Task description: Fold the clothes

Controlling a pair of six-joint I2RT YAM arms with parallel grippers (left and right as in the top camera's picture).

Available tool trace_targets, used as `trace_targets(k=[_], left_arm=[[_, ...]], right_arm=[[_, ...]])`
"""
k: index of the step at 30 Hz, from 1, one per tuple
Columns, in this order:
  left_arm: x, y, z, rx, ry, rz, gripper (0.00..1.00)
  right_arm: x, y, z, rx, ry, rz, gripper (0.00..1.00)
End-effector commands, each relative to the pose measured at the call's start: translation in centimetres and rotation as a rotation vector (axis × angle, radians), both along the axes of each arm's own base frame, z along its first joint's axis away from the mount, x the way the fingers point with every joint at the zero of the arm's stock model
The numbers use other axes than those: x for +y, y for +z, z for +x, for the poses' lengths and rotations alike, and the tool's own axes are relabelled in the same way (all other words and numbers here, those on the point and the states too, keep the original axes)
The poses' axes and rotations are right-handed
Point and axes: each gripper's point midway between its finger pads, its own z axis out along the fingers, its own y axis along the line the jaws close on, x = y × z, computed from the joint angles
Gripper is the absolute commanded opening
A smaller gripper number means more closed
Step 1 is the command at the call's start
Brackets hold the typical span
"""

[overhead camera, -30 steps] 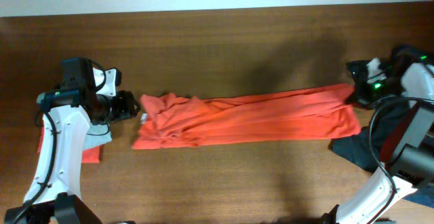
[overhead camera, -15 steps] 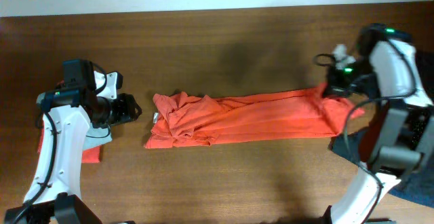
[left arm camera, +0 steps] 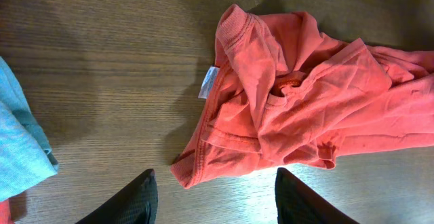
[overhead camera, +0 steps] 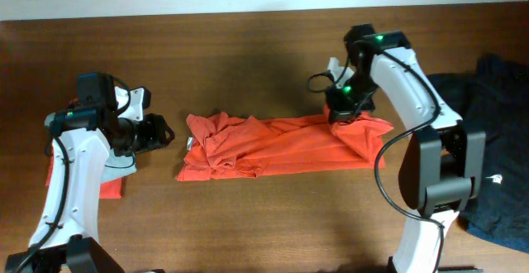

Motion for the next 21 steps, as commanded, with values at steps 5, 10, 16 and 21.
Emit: trace_targets(k=[5,10,16,21], left_arm=[[-0.3,0.7,0.1,-0.017,-0.005,-0.015,0.56],[-0.3,0.7,0.0,-0.013,-0.005,-0.015,0.56],[-0.3,0.7,0.0,-0.013,-0.005,-0.015,0.56],[-0.3,0.7,0.0,-0.013,-0.005,-0.015,0.55]], right_arm=[[3.4,0.6,-0.5,-0.020,0.039,-0.007,0.04],[4.4,0.6,-0.9,-0.014,0.049,-0.009,0.04],[5.5,0.6,-1.3,-0.016,0.073,-0.009,0.04],[6.8,0.5,-1.0,-0.040,0.075,-0.002,0.04]])
